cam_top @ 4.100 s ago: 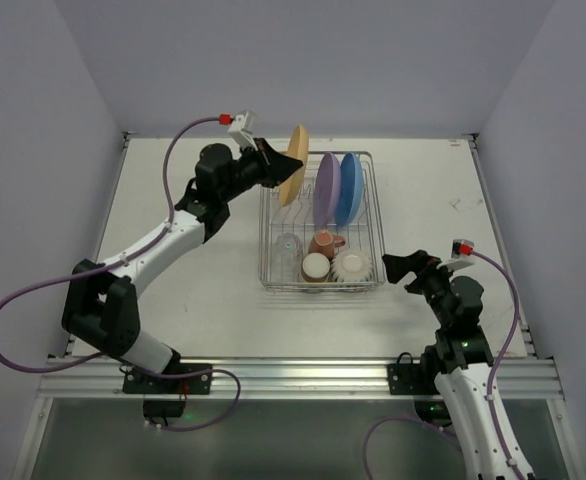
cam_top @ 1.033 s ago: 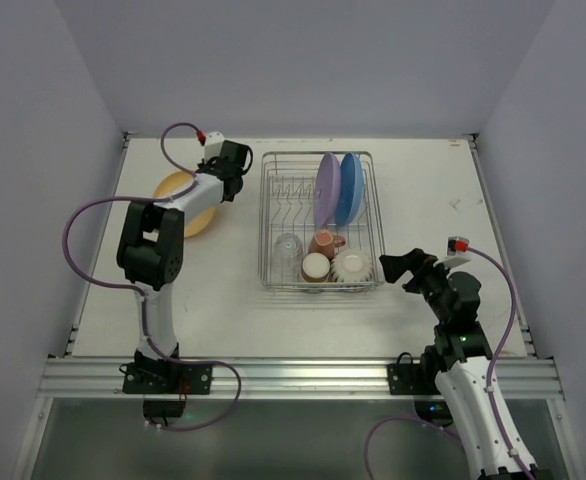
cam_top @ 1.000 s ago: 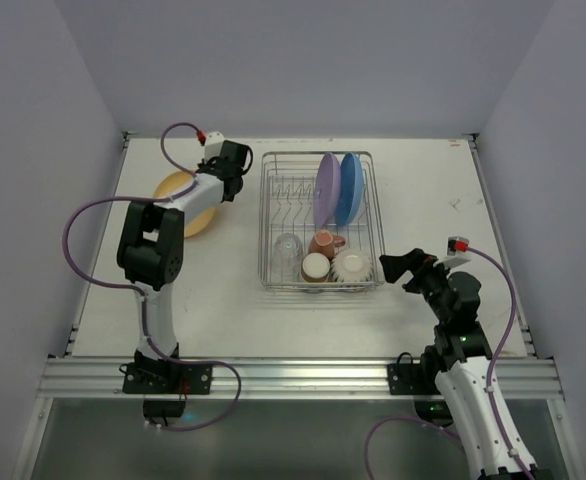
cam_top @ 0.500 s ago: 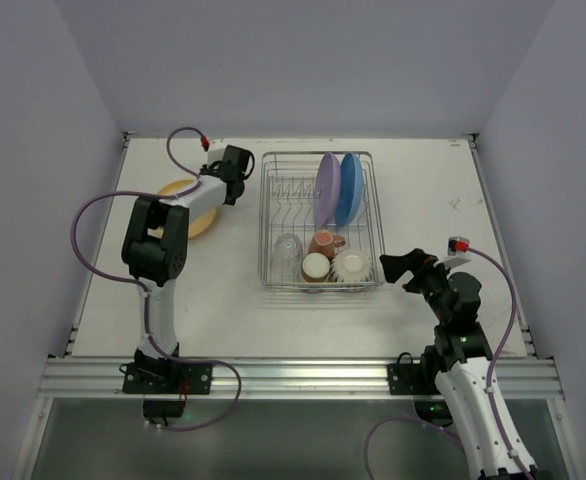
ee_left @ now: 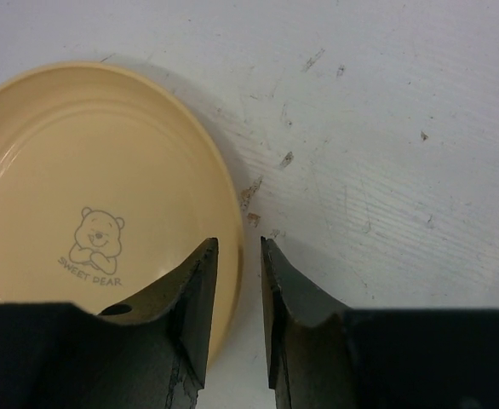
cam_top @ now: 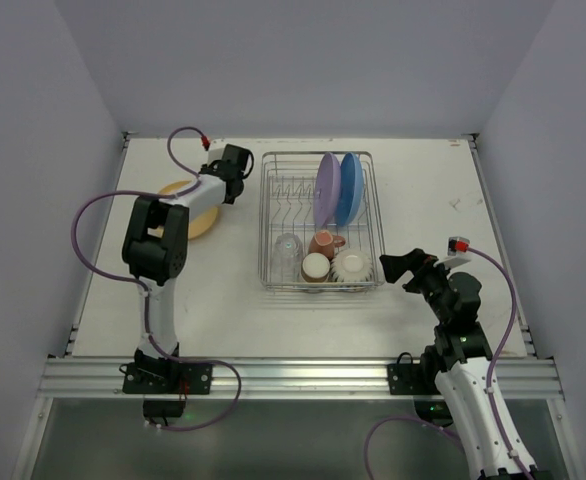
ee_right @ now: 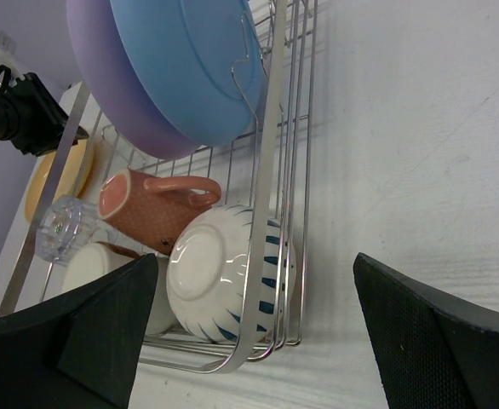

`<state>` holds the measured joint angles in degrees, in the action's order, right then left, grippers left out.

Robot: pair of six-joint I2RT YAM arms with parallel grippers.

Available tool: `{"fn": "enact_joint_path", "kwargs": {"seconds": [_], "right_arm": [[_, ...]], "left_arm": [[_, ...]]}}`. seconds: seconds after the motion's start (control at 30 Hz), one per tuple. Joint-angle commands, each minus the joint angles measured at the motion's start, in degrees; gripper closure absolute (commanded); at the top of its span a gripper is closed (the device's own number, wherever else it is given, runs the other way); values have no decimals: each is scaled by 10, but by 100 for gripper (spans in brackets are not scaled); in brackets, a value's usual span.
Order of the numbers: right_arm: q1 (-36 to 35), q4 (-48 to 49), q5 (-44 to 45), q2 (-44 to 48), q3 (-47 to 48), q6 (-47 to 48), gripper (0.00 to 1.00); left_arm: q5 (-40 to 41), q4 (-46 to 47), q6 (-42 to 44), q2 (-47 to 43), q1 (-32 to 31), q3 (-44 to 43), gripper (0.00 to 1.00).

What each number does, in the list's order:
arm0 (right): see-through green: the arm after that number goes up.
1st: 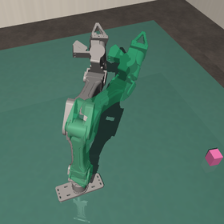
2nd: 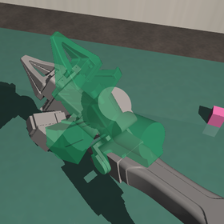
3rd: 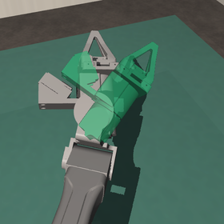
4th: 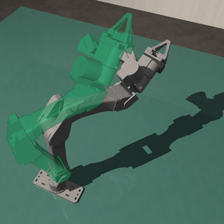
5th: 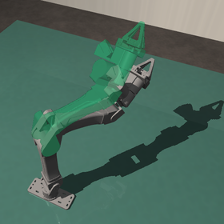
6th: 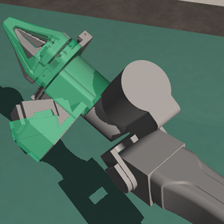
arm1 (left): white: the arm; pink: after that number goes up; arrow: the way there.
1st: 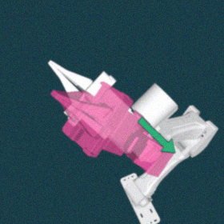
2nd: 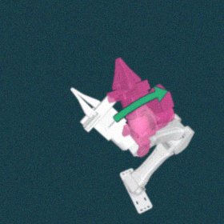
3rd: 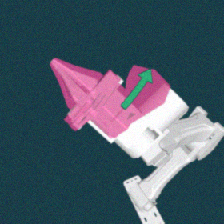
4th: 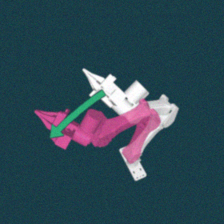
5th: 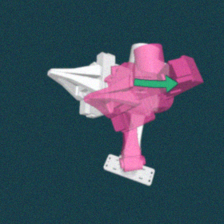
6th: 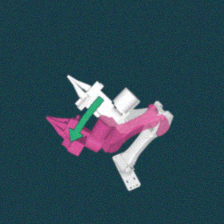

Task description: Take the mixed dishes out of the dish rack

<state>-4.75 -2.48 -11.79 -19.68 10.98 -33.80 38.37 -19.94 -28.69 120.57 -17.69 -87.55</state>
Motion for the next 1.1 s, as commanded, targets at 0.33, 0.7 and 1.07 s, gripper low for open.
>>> {"fn": "enact_joint_path", "kwargs": {"seconds": [0.33, 0.7, 1.07], "right_arm": [[1, 16, -15, 6, 11, 9, 1], [1, 18, -18, 3, 11, 11, 1], [1, 19, -18, 2, 11, 11, 1]], "left_arm": [[-219, 270, 103, -211, 6, 184, 54], [-518, 534, 139, -313, 6, 332, 25], [-813, 700, 71, -256, 3, 326, 29]]}}
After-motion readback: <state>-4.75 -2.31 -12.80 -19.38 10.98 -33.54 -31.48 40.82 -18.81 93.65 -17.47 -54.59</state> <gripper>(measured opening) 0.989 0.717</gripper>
